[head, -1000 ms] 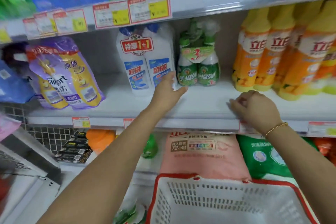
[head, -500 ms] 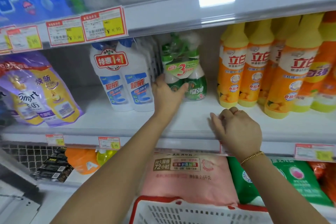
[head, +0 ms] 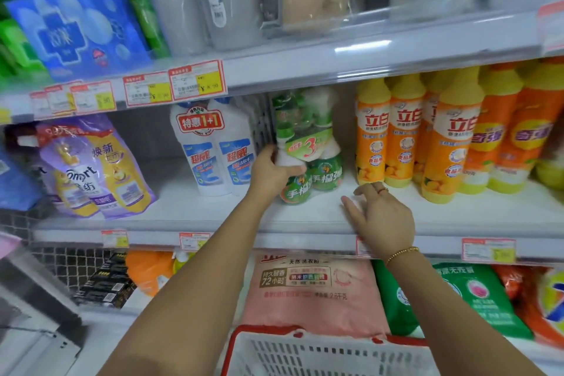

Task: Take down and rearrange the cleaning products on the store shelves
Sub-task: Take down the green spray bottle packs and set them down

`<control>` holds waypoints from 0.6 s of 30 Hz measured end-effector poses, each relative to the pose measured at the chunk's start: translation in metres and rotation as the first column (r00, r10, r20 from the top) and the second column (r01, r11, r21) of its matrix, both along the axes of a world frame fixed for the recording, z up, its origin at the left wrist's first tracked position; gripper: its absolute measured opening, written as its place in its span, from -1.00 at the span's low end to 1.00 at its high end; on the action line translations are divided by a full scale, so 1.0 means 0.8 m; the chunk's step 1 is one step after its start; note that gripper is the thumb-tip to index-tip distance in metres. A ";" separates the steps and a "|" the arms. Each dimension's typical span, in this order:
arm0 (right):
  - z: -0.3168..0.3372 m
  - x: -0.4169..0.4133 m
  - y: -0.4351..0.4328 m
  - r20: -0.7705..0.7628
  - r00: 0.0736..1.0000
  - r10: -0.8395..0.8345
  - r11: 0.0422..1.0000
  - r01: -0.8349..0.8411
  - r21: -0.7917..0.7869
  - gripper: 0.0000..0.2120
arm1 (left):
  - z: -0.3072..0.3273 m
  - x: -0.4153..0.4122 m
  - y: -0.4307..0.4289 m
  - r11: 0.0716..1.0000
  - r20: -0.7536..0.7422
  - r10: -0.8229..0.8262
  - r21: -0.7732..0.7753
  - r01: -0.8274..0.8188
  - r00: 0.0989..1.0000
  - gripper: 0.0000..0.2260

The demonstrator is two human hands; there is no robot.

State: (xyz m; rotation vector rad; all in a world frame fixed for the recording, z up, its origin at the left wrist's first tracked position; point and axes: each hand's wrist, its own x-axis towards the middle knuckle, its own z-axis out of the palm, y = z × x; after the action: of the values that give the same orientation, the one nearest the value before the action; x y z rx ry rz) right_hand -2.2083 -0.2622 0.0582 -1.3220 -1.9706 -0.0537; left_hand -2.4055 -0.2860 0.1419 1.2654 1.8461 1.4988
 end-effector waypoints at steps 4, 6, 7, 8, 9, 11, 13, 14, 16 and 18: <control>0.023 0.008 -0.011 -0.268 0.958 0.103 0.965 -0.161 -0.206 -0.50 | -0.009 0.010 -0.067 0.994 -0.074 -0.041 0.098 0.048 0.996 -0.49; 0.026 0.009 -0.028 -0.313 0.935 0.169 0.949 -0.240 -0.204 -0.41 | -0.009 0.013 -0.102 0.982 -0.104 -0.064 0.172 0.082 0.993 -0.48; 0.024 0.009 -0.040 -0.330 0.923 0.200 0.941 -0.275 -0.200 -0.38 | -0.007 0.014 -0.119 0.972 -0.138 -0.070 0.215 0.099 0.988 -0.47; 0.023 0.007 -0.053 -0.358 0.907 0.223 0.931 -0.307 -0.199 -0.36 | -0.002 0.015 -0.136 0.959 -0.181 -0.072 0.257 0.118 0.981 -0.48; 0.022 0.005 -0.065 -0.393 0.887 0.244 0.920 -0.340 -0.196 -0.35 | 0.004 0.017 -0.152 0.947 -0.221 -0.071 0.293 0.135 0.973 -0.50; 0.025 -0.002 -0.089 -0.446 0.846 0.292 0.903 -0.398 -0.163 -0.33 | 0.016 0.018 -0.182 0.923 -0.283 -0.064 0.347 0.164 0.957 -0.51; 0.029 -0.011 -0.110 -0.469 0.820 0.328 0.890 -0.434 -0.136 -0.36 | 0.024 0.015 -0.210 0.900 -0.315 -0.050 0.397 0.179 0.948 -0.51; 0.029 -0.016 -0.120 -0.479 0.809 0.340 0.883 -0.450 -0.135 -0.38 | 0.029 0.014 -0.223 0.892 -0.312 -0.052 0.412 0.185 0.949 -0.50; 0.027 -0.025 -0.142 -0.507 0.783 0.360 0.862 -0.487 -0.139 -0.39 | 0.039 0.013 -0.247 0.896 -0.261 -0.080 0.404 0.184 0.962 -0.46; 0.025 -0.032 -0.161 -0.541 0.750 0.380 0.852 -0.511 -0.111 -0.36 | 0.045 0.012 -0.265 0.913 -0.148 -0.113 0.374 0.161 0.982 -0.41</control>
State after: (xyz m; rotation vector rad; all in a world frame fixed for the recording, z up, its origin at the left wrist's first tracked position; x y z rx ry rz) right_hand -2.2340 -0.3912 0.0783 -0.8435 -1.8089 0.7350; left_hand -2.3958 -0.4984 0.1781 1.6657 1.5380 1.7981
